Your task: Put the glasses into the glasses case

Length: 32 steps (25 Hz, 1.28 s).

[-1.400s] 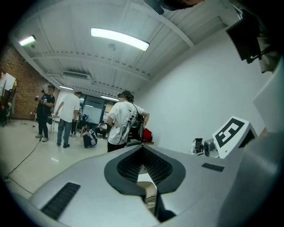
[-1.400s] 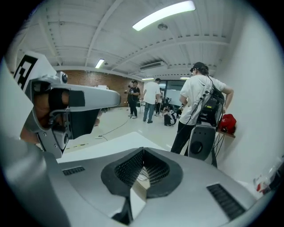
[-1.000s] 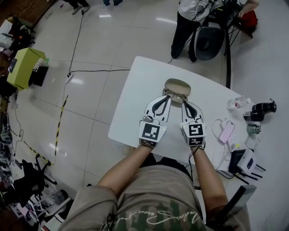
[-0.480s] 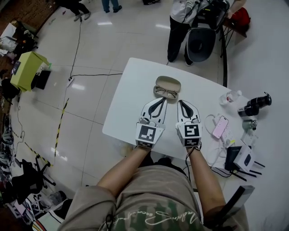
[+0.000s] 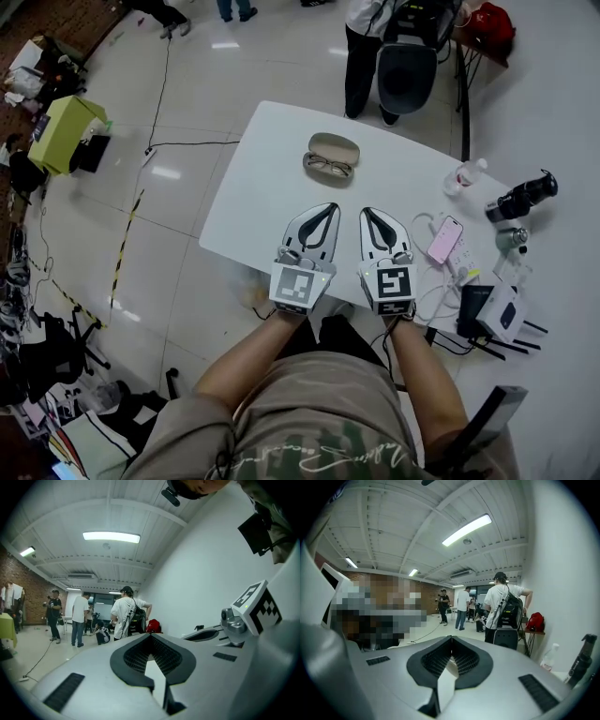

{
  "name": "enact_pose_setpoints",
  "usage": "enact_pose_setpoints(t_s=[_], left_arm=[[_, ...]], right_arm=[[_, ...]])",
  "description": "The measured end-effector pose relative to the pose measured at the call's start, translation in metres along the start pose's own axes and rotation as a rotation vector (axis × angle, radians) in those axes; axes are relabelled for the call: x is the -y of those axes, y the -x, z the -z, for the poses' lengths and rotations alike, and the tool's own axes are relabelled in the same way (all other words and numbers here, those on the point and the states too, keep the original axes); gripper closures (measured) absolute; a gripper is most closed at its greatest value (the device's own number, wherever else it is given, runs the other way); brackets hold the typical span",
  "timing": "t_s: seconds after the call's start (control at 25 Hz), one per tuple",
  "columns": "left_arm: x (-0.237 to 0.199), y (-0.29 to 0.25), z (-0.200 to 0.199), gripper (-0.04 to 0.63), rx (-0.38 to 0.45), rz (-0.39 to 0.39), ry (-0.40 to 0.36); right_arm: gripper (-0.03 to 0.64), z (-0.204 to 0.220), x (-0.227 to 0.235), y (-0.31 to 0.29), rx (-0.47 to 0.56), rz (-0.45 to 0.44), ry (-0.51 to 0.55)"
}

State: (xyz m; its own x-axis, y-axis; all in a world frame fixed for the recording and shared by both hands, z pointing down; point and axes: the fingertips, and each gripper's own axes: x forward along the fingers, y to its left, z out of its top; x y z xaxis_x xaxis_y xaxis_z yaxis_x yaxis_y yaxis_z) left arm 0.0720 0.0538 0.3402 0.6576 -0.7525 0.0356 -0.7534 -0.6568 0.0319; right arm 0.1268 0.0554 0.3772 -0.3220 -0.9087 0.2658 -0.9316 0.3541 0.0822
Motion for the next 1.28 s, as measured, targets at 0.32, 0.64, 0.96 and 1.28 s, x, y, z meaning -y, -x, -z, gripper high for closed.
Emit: enact_pose_setpoints(t_s=[0.32,0.64,0.96,1.28], left_arm=[[0.033,0.031,-0.022,0.595,0.045,0.041,0.009],[0.044,0.057,-0.034,0.595,0.075,0.121,0.053],[0.041,0.088,-0.023,0.595,0.017,0.136,0.108],[0.075,0.098,-0.033,0.595,0.052,0.112,0.082]], right_arm=[[0.604,-0.001,0.000,0.045,0.027,0.075,-0.022],[0.604,-0.019,-0.025,0.076,0.021,0.161,-0.026],[0.604,-0.015,-0.058,0.102,-0.005,0.197,-0.072],[0.604,-0.014,-0.046,0.135,0.028,0.189,-0.051]])
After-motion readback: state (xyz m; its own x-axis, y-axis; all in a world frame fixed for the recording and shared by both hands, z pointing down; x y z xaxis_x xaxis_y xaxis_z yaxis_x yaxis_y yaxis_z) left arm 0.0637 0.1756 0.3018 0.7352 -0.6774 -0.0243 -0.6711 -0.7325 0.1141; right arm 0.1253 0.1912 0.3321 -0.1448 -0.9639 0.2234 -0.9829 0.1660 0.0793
